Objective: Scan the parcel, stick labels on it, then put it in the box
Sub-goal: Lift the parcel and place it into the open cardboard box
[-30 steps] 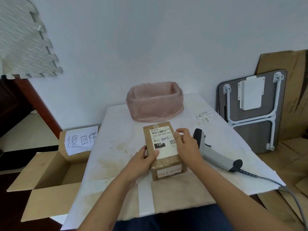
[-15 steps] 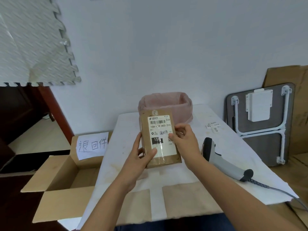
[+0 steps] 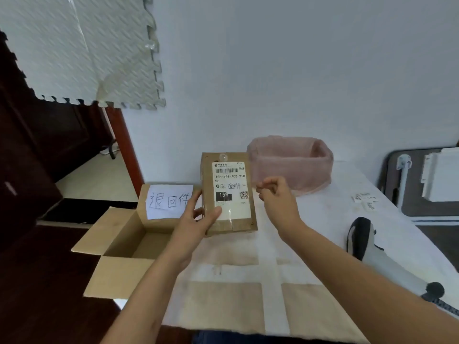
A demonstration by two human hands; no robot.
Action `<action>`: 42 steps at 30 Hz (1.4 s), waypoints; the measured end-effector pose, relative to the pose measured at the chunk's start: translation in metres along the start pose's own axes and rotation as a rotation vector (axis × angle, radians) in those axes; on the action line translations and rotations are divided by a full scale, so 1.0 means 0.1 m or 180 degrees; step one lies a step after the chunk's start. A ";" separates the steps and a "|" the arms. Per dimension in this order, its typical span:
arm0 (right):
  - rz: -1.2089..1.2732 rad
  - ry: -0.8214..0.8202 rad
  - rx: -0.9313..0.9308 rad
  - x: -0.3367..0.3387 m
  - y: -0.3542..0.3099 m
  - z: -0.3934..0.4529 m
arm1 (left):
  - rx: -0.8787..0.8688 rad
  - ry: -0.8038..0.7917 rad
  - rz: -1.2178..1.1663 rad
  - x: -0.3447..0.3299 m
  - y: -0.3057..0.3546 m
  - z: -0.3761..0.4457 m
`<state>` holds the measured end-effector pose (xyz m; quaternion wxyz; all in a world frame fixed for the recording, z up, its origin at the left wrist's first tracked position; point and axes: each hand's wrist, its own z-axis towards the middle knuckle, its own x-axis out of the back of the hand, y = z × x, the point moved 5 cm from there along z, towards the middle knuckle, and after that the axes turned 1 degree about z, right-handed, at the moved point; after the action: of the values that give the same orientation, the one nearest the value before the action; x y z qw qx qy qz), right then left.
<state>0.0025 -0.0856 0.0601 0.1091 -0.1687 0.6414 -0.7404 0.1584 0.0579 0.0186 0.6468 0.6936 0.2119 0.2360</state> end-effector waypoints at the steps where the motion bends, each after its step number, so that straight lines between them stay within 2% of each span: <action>1: -0.0089 -0.0098 0.0022 -0.13 -0.03 0.04 | -0.0007 0.0163 0.0017 0.18 -0.01 0.05; 6: -0.0392 -0.0558 0.0134 -0.84 -0.10 0.17 | -0.0069 0.1075 0.0478 1.15 -0.07 0.22; 11: -0.0628 -0.0877 0.0147 -1.37 0.06 0.21 | 0.0310 0.1409 0.1514 1.94 -0.62 0.54; 15: -0.0648 -0.0880 0.0040 -1.58 0.20 0.37 | 0.0676 0.1212 0.2062 2.13 -1.12 0.92; 21: -0.0727 -0.0730 -0.0142 -1.74 0.36 0.67 | 0.1398 0.0706 0.1375 2.40 -2.22 1.83; 23: -0.0692 -0.0657 -0.0203 -1.76 0.42 0.73 | 0.1694 0.0654 0.1194 2.31 -2.29 1.87; 26: -0.0713 -0.0636 -0.0283 -1.78 0.51 0.77 | 0.2053 0.0538 0.1340 2.10 -2.26 1.86; 30: -0.0707 -0.0658 -0.0331 -1.79 0.62 0.77 | 0.2066 0.0361 0.1703 2.00 -2.43 2.01; 37: -0.0691 -0.0649 -0.0420 -1.79 0.69 0.77 | 0.2422 0.0405 0.1535 1.88 -2.91 1.98; 39: -0.0671 -0.0634 -0.0396 -1.78 0.67 0.78 | 0.2358 0.0174 0.1705 1.74 -2.85 1.98; 42: -0.0656 -0.0611 -0.0373 -1.75 0.64 0.77 | 0.2244 -0.0656 0.2137 1.49 -2.78 1.97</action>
<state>0.1899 -0.0996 -0.0132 0.0832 -0.3097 0.6494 -0.6895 0.3993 0.0110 -0.2608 0.2787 0.9198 -0.0213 0.2754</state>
